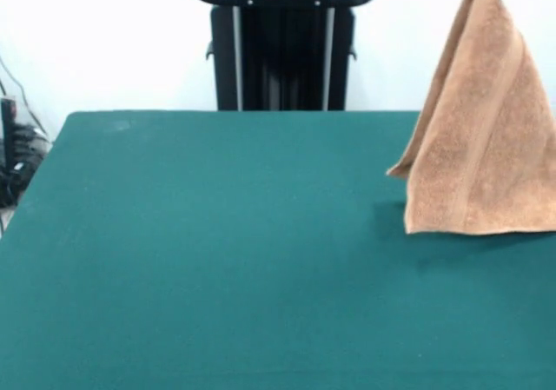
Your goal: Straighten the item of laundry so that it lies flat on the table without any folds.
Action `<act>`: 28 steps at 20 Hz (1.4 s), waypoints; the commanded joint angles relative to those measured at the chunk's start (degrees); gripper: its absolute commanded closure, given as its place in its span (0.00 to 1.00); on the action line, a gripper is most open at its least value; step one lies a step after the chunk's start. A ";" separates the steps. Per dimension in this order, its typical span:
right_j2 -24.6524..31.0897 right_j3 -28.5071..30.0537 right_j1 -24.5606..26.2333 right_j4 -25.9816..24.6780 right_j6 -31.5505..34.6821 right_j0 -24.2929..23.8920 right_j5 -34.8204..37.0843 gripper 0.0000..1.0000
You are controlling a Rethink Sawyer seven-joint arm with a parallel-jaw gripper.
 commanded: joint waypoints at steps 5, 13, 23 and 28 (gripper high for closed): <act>13.03 9.68 1.02 -7.11 -21.68 -7.46 -4.90 1.00; 16.97 10.54 1.85 -10.94 -19.45 -11.50 -6.69 1.00; 22.17 9.29 0.51 -14.57 -21.26 -17.12 -2.90 1.00; 24.85 4.23 -1.19 -15.13 -25.12 -20.26 5.79 1.00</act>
